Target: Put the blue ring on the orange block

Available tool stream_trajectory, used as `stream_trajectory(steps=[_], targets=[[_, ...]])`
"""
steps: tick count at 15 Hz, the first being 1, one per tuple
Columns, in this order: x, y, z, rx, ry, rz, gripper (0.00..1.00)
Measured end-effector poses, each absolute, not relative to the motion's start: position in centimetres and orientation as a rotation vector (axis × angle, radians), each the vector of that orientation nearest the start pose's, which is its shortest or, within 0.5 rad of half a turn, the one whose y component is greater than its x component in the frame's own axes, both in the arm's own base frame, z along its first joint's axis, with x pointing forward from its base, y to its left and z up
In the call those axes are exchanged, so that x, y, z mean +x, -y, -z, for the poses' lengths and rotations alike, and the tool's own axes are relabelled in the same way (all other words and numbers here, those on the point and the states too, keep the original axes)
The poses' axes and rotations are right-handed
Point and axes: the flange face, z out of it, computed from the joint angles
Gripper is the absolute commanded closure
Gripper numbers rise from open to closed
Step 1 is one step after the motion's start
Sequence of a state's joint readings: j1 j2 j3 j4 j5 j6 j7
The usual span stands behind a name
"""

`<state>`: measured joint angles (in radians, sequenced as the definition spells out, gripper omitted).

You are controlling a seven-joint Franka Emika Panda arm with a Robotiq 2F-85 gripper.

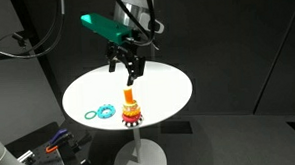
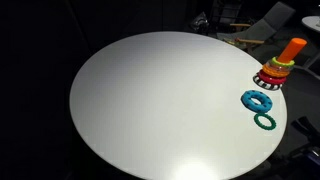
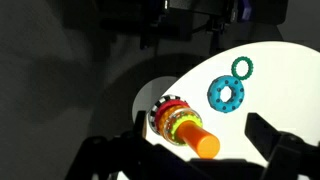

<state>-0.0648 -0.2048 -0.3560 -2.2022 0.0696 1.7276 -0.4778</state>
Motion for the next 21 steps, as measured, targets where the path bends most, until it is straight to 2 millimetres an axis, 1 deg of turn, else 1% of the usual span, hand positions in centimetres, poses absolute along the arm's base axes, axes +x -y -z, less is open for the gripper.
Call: stream_trajectory(steps=[6, 9, 13, 17, 19, 21], targets=[[41.9, 18.5, -44.5, -2.883, 0.078, -0.282, 0.0], [42.2, 17.8, -44.3, -2.888, 0.097, -0.296, 0.0], [43.2, 15.3, -44.3, -2.906, 0.164, -0.313, 0.0], [44.2, 12.5, -44.3, -2.976, 0.204, -0.33, 0.0], [44.3, 11.0, -43.7, -3.023, 0.196, -0.333, 0.0], [43.9, 9.6, -42.8, -3.053, 0.168, -0.336, 0.0]])
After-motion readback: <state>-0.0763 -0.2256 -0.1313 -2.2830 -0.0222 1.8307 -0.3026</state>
